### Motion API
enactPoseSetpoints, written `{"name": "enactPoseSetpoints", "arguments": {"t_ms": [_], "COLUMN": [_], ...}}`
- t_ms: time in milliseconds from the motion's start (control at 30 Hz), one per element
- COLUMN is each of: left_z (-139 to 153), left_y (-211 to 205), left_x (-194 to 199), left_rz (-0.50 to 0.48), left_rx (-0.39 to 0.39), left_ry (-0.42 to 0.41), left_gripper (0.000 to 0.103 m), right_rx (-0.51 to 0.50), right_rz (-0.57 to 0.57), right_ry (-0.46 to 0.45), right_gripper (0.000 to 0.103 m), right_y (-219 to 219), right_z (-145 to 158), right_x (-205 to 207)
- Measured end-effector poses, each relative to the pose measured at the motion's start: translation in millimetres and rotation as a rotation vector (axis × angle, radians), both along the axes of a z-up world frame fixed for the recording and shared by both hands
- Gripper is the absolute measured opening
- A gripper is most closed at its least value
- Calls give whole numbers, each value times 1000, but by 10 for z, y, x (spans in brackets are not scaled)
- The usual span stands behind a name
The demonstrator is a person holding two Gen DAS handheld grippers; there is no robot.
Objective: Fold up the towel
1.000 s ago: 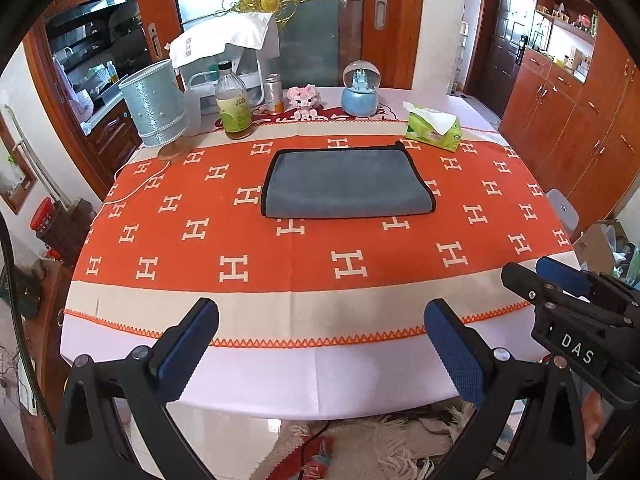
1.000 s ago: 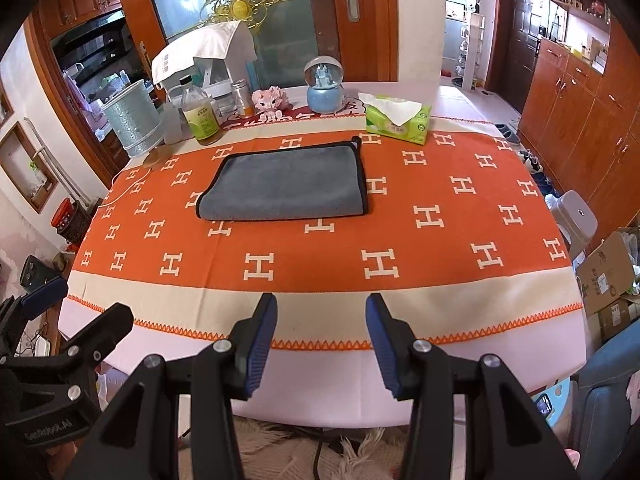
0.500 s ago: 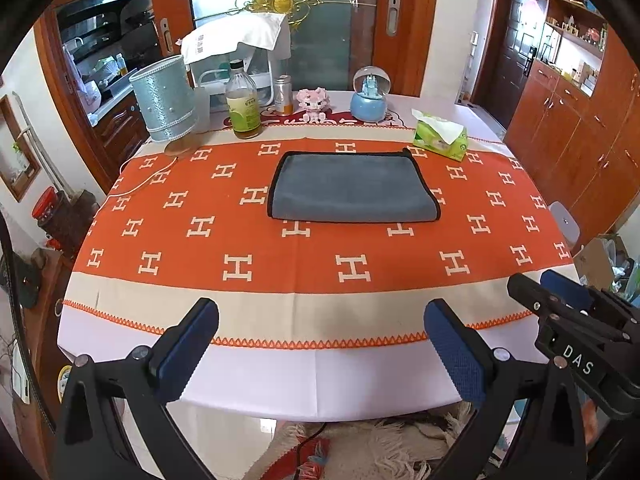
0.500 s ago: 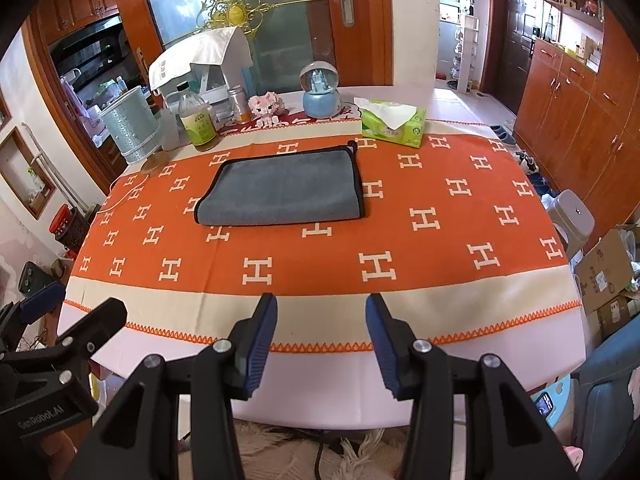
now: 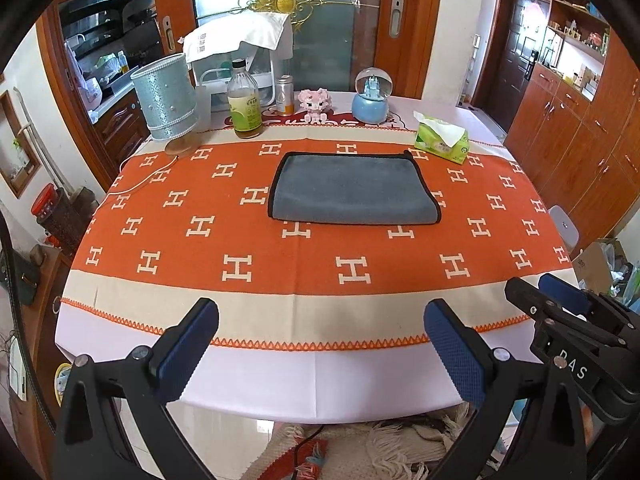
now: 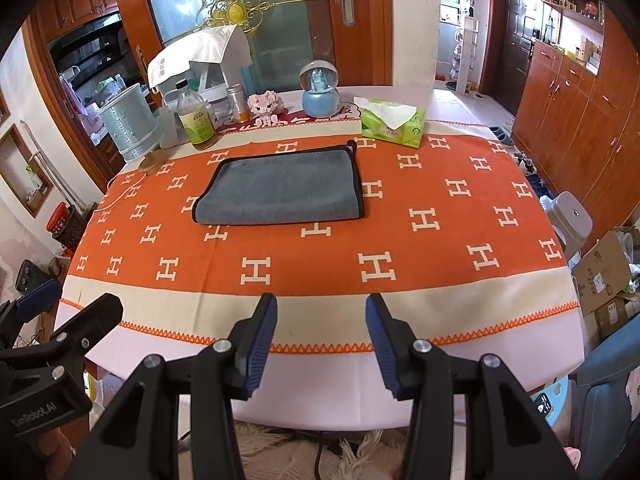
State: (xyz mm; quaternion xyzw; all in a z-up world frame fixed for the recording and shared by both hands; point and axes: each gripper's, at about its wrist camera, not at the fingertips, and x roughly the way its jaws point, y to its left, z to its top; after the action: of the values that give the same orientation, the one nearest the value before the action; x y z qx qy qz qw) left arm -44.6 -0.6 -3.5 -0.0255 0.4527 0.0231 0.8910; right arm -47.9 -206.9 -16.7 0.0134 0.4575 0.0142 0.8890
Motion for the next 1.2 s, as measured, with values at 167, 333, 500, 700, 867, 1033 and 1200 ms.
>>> {"name": "enactPoseSetpoints", "arguments": {"t_ms": [167,333,500,700,867,1033,1200], "left_z": [-6,-20,-33,-88,-86,-86,-100], "left_y": [-7,-15,-20,-44,-40,-38,-38], "left_x": [8,14,17,-10,-6,-6,-13], "left_rz": [-1,-2,0,5,6,6,7], "left_rx": [-1,-1,-2,-8,-8,-8,-9], "left_ry": [2,3,5,8,8,9,12], "left_gripper": [102,102,102,102,102,102,102], "right_rx": [1,2,-4,-6,-7,-8,-11], "right_rz": [-2,-1,-2,-2,-1,-3,-3], "right_ry": [0,1,0,3,1,4,4], "right_gripper": [46,46,46,46,46,46,46], "right_y": [-3,-8,-14,-15,-4,0,4], "right_z": [-5,-14,-28,-54,-77,-74,-93], "right_x": [2,6,4,0,-1,1,-2]}}
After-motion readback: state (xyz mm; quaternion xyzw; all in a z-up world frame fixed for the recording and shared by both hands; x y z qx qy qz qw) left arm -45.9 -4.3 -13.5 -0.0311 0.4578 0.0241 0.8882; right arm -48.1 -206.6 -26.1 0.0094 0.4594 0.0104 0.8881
